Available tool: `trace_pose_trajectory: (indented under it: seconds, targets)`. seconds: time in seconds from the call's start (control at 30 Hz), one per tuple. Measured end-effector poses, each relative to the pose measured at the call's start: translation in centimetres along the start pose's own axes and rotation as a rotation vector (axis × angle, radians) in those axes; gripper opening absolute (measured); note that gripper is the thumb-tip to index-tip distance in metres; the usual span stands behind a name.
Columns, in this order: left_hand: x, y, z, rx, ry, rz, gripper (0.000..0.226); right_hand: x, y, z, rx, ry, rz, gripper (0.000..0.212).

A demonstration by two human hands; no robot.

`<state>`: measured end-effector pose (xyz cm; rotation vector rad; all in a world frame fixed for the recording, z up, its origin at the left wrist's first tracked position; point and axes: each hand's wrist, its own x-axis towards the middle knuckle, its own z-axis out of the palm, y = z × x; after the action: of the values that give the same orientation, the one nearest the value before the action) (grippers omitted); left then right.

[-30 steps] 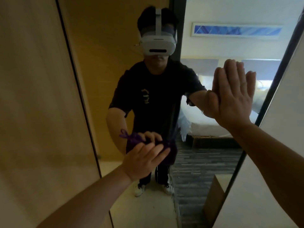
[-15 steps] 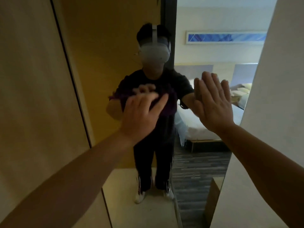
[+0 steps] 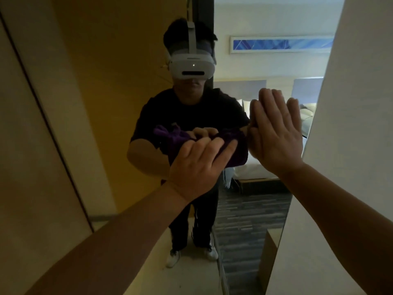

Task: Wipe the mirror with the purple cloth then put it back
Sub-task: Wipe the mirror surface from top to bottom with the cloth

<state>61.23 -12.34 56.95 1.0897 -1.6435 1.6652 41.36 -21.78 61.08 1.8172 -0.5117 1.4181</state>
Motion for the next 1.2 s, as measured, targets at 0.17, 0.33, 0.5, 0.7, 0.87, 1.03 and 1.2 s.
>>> trace_pose_trajectory:
  seconds: [0.17,0.33,0.5,0.7,0.87,1.03,1.2]
  targets:
    - [-6.7,4.2,-0.3,-0.097,-0.049,0.076,0.044,0.1,-0.1,-0.2,0.024,-0.002,0.021,0.048]
    - [-15.9,8.5,-1.5,-0.178,-0.29,0.222,0.036,0.1,-0.1,-0.5,0.021,-0.034,0.036,0.049]
    - [-16.1,9.2,-3.1,-0.273,-0.44,0.213,0.038,0.0,0.1,-2.1,0.092,-0.153,0.061,0.054]
    - [-1.5,4.3,-3.6,-0.427,-0.222,-0.186,0.02,-2.1,3.4,-6.8,0.063,-0.297,0.247,0.056]
    - [14.2,-0.8,-1.8,-0.137,0.058,-0.122,0.038,-2.5,5.9,-5.9,-0.015,-0.378,0.194,0.057]
    - [13.8,1.1,0.5,-0.063,-0.058,-0.021,0.039,-3.6,6.6,-3.9,-0.029,-0.322,0.173,0.061]
    - [0.9,8.0,1.1,-0.144,-0.14,0.148,0.039,-3.8,7.2,-3.0,-0.008,-0.231,0.111,0.056]
